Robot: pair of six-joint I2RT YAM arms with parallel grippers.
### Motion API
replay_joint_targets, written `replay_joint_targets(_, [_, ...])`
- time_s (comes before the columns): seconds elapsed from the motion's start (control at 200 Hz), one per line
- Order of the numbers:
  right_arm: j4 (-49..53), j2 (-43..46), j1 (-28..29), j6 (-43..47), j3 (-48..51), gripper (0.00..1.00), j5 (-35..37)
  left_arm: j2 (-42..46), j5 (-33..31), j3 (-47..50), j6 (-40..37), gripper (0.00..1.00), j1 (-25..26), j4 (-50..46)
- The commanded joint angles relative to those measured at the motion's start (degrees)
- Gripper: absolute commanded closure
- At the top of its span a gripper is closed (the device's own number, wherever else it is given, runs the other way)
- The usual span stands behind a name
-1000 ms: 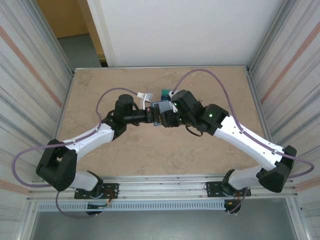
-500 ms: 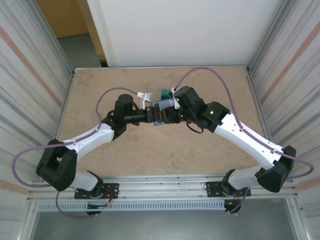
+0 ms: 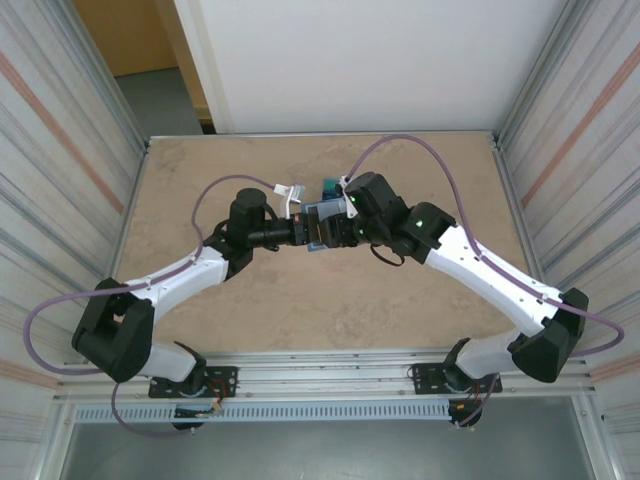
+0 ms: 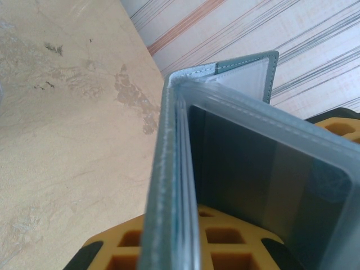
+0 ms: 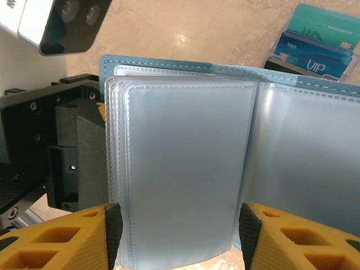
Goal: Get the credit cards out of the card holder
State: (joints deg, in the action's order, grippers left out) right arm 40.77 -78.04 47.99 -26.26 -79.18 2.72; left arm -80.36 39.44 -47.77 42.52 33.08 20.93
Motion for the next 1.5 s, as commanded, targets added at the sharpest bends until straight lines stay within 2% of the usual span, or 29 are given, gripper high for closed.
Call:
replay_joint_targets(0.0, [0.12,-0.63,-0.51,0.99,0.68,0.43,-0.69,0.27,1.91,-0.22,0.63,1.0,-0.21,3.14])
replay_joint_targets(0.611, [0.26,0.92,-2.4,-0.1,2.22,0.54,0.66,0.35,2.09,-0.22,0.6,1.0,-0.28,3.1])
replay_joint_targets(0.897, [-0.48,2.37,-3.29,-0.11,2.75,0.52,-0.2,0.24,2.15,-0.48,0.65,1.0,-0.21,2.9])
replay_joint_targets(1.153, [1.21,6.03,-4.98,-0.18,3.53,0.54,3.4,0.62,2.04,-0.43,0.52,1.0,-0.23,2.46])
replay_joint_targets(1.493, [3.8,12.22,-10.3,-1.19,7.49,0.53,7.42,1.1,2.05,-0.31,0.15,1.0,-0.34,2.02])
